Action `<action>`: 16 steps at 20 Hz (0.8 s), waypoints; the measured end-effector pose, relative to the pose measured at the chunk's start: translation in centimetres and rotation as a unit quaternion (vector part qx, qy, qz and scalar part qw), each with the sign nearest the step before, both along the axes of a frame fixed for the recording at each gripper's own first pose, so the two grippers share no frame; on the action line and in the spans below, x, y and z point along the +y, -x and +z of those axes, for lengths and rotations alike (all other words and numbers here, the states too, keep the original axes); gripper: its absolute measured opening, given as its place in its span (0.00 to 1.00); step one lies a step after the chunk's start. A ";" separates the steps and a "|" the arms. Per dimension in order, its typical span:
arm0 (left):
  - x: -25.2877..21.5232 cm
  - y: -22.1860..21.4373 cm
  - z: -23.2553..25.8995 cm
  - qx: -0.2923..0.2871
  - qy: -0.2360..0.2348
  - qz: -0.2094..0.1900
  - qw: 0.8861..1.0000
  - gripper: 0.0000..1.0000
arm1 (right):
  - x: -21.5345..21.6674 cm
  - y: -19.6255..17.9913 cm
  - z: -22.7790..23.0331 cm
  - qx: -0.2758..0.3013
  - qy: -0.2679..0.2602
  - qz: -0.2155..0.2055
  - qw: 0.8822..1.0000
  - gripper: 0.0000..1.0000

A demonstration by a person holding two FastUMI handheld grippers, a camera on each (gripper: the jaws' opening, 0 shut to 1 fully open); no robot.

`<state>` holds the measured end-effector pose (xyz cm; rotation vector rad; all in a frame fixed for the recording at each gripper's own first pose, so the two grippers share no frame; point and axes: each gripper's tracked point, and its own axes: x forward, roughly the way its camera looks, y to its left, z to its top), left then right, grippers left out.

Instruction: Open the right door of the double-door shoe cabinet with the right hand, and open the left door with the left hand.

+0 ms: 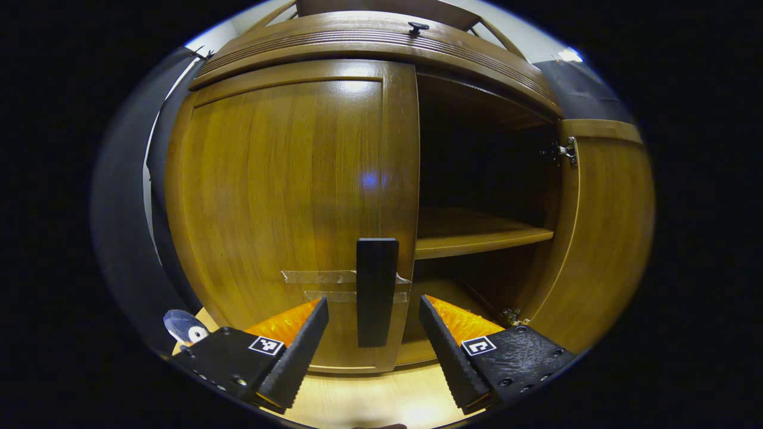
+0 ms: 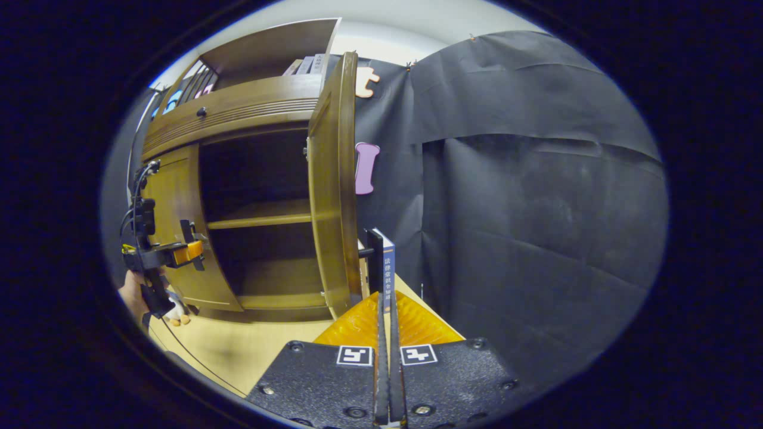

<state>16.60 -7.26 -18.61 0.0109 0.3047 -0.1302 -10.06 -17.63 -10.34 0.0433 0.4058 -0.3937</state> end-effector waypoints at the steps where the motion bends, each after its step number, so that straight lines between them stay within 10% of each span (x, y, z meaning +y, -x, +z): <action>1: 0.1 -0.3 -0.2 0.004 -0.003 0.002 1.000 0.90 | 0.4 0.2 0.0 -0.002 -0.008 0.003 1.000 0.05; 4: 0.4 -1.0 -0.5 0.006 -0.006 0.007 1.000 0.98 | 1.2 0.7 0.5 -0.011 -0.010 0.006 1.000 0.10; 5: 0.4 -1.2 -0.6 0.006 -0.007 0.009 1.000 0.83 | 1.4 0.8 0.8 -0.014 -0.005 0.009 1.000 0.12; 7: 0.5 -1.5 -0.9 0.010 -0.010 0.008 1.000 0.84 | 1.7 0.9 1.2 -0.020 0.000 0.014 1.000 0.15; 9: 0.2 -1.6 -1.2 0.016 -0.006 0.000 1.000 0.48 | 2.0 0.8 1.3 -0.024 0.000 0.013 1.000 0.20; 16: -0.5 -1.9 -1.2 0.006 0.019 -0.009 1.000 0.29 | 3.5 1.0 1.1 -0.019 -0.014 0.028 0.999 0.29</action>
